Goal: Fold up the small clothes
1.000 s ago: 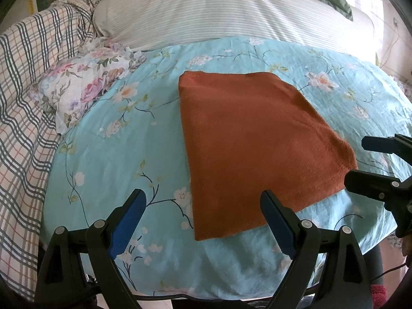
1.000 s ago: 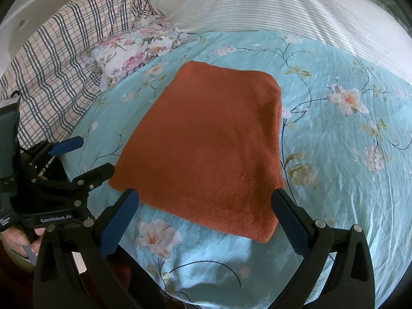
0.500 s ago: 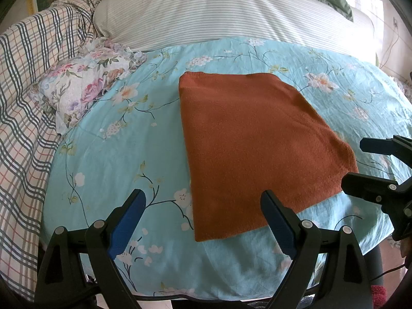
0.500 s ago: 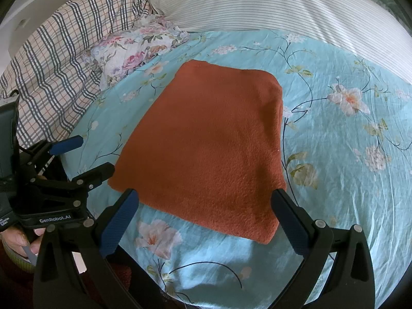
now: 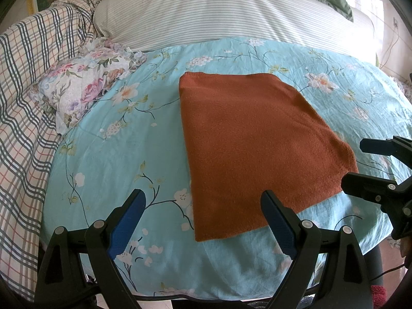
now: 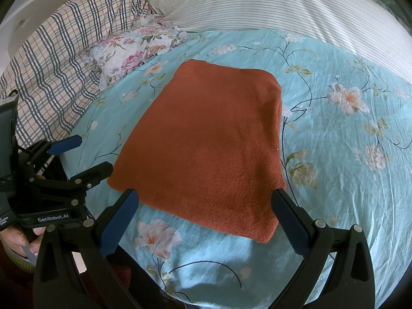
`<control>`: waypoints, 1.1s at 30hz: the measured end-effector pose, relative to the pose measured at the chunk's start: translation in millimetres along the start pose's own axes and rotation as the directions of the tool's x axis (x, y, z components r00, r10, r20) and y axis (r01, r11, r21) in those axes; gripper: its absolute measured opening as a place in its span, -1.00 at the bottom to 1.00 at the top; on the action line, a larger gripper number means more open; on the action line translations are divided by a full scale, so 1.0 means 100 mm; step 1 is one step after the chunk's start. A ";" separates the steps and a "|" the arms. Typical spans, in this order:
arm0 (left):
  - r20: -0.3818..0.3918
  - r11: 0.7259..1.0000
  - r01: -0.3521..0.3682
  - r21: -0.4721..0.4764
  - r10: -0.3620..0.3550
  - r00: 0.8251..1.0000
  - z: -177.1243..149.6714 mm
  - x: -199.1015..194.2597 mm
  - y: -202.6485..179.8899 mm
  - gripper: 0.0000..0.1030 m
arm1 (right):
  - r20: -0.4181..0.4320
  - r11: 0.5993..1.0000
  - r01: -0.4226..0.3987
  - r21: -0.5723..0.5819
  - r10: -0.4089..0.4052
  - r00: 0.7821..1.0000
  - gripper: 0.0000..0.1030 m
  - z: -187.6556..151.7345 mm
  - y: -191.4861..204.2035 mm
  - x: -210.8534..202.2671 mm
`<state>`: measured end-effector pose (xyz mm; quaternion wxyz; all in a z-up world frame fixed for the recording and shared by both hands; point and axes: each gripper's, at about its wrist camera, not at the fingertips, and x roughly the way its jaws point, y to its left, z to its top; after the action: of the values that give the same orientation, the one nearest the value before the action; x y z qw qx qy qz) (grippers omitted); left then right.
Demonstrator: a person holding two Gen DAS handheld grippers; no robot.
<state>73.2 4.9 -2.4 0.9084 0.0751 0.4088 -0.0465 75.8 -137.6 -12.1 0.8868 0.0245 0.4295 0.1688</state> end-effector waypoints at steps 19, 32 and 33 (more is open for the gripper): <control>-0.002 1.000 -0.006 -0.005 0.006 1.000 0.02 -0.01 0.00 0.80 | 0.000 1.000 0.003 0.003 -0.003 1.000 0.99 -0.01 0.01 0.00; 0.000 1.000 -0.007 -0.004 0.007 1.000 0.02 0.00 0.00 0.80 | 0.001 1.000 0.002 -0.002 -0.002 1.000 0.99 0.02 0.00 0.01; 0.000 1.000 -0.006 -0.004 0.006 1.000 0.03 0.00 0.00 0.80 | 0.001 1.000 0.002 -0.002 -0.002 1.000 0.99 0.03 0.00 0.01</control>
<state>75.7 4.3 -0.8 0.9086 0.0747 0.4087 -0.0429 78.1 -136.7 -11.0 0.8872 0.0233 0.4288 0.1686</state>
